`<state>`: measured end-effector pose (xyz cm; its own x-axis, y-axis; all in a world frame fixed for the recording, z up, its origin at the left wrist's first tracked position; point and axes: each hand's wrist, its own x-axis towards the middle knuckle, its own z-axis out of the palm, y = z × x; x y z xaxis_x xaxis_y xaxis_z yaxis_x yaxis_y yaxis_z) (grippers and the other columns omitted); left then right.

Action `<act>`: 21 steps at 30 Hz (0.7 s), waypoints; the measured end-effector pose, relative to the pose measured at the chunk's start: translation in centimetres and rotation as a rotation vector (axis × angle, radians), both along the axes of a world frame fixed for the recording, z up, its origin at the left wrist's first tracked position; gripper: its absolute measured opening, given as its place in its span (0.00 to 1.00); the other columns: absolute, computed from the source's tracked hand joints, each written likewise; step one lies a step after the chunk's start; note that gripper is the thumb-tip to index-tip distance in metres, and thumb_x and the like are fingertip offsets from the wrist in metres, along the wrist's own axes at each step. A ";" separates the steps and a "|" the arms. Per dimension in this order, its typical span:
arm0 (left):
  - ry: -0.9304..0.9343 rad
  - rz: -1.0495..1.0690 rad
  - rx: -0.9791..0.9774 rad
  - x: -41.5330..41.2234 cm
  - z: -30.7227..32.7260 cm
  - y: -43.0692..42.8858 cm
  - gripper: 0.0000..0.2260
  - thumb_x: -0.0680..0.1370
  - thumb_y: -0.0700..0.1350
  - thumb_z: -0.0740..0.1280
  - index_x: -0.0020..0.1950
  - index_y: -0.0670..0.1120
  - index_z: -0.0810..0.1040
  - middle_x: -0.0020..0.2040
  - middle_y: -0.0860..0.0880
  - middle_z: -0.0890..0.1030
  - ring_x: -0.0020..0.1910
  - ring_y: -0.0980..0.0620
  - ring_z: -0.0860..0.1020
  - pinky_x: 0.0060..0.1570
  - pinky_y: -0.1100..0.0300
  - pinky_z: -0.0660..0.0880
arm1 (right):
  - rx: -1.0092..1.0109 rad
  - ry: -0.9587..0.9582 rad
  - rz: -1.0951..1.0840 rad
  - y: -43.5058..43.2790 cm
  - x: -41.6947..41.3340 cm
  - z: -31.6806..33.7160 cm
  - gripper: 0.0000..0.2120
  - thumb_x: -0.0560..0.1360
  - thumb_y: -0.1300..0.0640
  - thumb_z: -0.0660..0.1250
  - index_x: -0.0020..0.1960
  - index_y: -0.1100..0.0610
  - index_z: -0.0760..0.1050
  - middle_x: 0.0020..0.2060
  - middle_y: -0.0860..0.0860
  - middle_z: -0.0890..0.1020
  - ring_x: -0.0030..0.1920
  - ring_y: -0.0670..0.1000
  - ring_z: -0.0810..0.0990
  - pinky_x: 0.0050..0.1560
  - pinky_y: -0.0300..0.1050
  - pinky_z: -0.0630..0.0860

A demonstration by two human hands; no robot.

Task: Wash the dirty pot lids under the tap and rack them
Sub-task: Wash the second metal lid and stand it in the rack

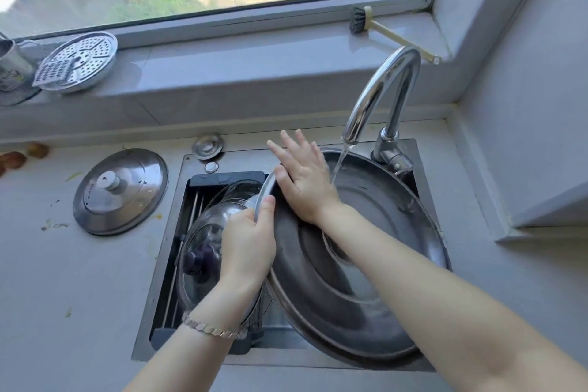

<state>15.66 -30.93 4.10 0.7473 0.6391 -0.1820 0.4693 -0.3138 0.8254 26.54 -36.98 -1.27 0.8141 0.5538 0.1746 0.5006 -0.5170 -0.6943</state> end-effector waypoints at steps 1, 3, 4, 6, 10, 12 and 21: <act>-0.017 -0.014 0.018 -0.2 -0.1 0.0 0.23 0.79 0.51 0.60 0.26 0.45 0.60 0.24 0.50 0.63 0.26 0.51 0.61 0.29 0.58 0.58 | 0.027 -0.049 -0.018 -0.3 0.4 -0.1 0.33 0.72 0.41 0.42 0.70 0.51 0.68 0.72 0.51 0.66 0.75 0.51 0.56 0.72 0.44 0.41; -0.036 -0.047 0.087 -0.5 0.0 -0.2 0.23 0.79 0.52 0.60 0.27 0.44 0.61 0.24 0.50 0.64 0.26 0.50 0.62 0.29 0.57 0.59 | 0.074 -0.098 -0.042 -1.0 0.7 -0.7 0.29 0.74 0.41 0.46 0.63 0.54 0.74 0.65 0.53 0.74 0.71 0.53 0.64 0.72 0.48 0.49; -0.038 -0.065 0.128 -0.7 0.1 -0.5 0.23 0.79 0.53 0.59 0.27 0.44 0.62 0.24 0.51 0.65 0.26 0.50 0.63 0.29 0.57 0.58 | 0.088 -0.104 -0.070 -1.3 0.8 -1.1 0.28 0.74 0.41 0.47 0.61 0.55 0.75 0.63 0.54 0.75 0.69 0.54 0.67 0.71 0.49 0.54; -0.043 -0.084 0.183 -1.1 0.1 -0.8 0.22 0.79 0.52 0.59 0.27 0.45 0.63 0.24 0.51 0.66 0.27 0.51 0.65 0.30 0.57 0.59 | 0.105 -0.031 -0.213 -2.4 1.4 -1.7 0.26 0.76 0.42 0.49 0.60 0.57 0.75 0.59 0.54 0.77 0.64 0.55 0.70 0.66 0.50 0.60; -0.048 -0.047 0.216 -1.8 -0.4 -0.9 0.21 0.79 0.51 0.58 0.28 0.47 0.62 0.24 0.52 0.66 0.27 0.50 0.65 0.31 0.56 0.61 | 0.059 0.399 -0.309 -5.1 2.8 -2.8 0.24 0.81 0.48 0.49 0.73 0.57 0.59 0.72 0.53 0.64 0.74 0.53 0.57 0.73 0.50 0.52; -0.041 -0.035 0.218 -1.5 -0.6 -1.3 0.21 0.80 0.51 0.58 0.28 0.47 0.61 0.24 0.51 0.66 0.27 0.52 0.65 0.30 0.58 0.60 | 0.040 0.333 -0.130 -4.6 1.4 -1.9 0.30 0.79 0.41 0.47 0.76 0.56 0.51 0.76 0.51 0.54 0.76 0.49 0.47 0.75 0.48 0.44; -0.061 -0.015 0.182 -1.6 -0.8 -1.1 0.21 0.80 0.51 0.58 0.27 0.48 0.62 0.24 0.52 0.66 0.27 0.51 0.65 0.31 0.56 0.60 | 0.022 0.170 -0.055 -3.6 0.2 -1.6 0.30 0.76 0.38 0.45 0.75 0.50 0.56 0.76 0.49 0.55 0.76 0.47 0.47 0.75 0.48 0.42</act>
